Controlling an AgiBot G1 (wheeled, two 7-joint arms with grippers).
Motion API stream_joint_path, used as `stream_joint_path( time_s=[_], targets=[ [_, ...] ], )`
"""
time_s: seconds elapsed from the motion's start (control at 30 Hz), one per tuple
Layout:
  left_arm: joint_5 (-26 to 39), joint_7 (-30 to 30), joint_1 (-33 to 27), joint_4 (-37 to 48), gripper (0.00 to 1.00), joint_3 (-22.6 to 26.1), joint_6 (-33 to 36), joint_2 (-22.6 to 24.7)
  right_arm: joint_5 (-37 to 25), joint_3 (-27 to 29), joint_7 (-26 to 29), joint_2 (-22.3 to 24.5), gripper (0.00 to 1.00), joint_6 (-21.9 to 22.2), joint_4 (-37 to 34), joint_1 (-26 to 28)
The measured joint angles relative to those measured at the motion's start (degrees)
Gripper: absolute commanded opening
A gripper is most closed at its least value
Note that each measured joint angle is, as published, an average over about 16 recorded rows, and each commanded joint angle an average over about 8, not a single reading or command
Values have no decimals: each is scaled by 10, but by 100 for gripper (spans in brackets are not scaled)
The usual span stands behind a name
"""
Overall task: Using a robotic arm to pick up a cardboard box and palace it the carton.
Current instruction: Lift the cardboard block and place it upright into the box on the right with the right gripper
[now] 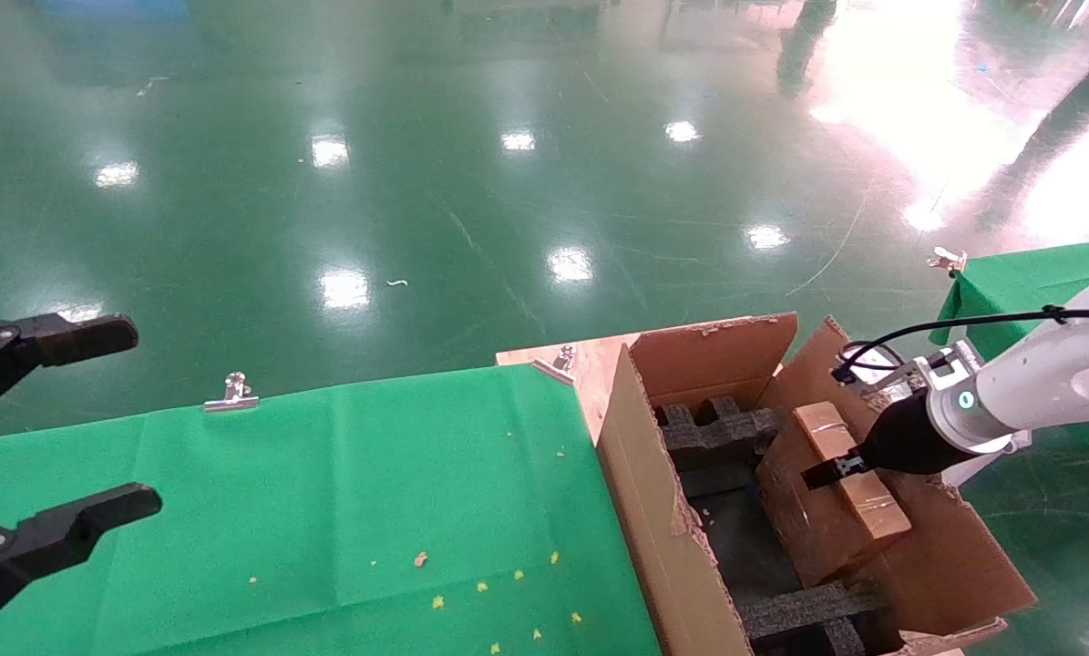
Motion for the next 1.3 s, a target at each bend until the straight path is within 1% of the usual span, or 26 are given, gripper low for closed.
stream_joint_path(
  time_s=[0.4, 0.9, 0.93, 0.97, 1.17, 1.2, 1.23, 1.3],
  targets=[
    [0, 0, 0, 0, 100, 0, 0, 0, 8, 5, -19, -25, 0, -10, -43, -26],
    [0, 0, 0, 0, 100, 0, 0, 0, 17, 11, -36, -43, 0, -13, -75, -46],
    [0, 0, 0, 0, 100, 0, 0, 0, 17, 11, -37, -44, 4, -13, -76, -47],
    [0, 0, 0, 0, 100, 0, 0, 0, 17, 11, -38, -44, 12, -13, -77, -47],
    [0, 0, 0, 0, 100, 0, 0, 0, 19, 12, -43, -47, 87, -16, -82, -49],
    [0, 0, 0, 0, 100, 0, 0, 0, 19, 13, -43, -47, 96, -16, -82, -49],
    [0, 0, 0, 0, 100, 0, 0, 0, 19, 13, -43, -48, 100, -16, -82, -49],
    [0, 0, 0, 0, 100, 0, 0, 0, 19, 13, -44, -48, 100, -17, -83, -49]
  ],
)
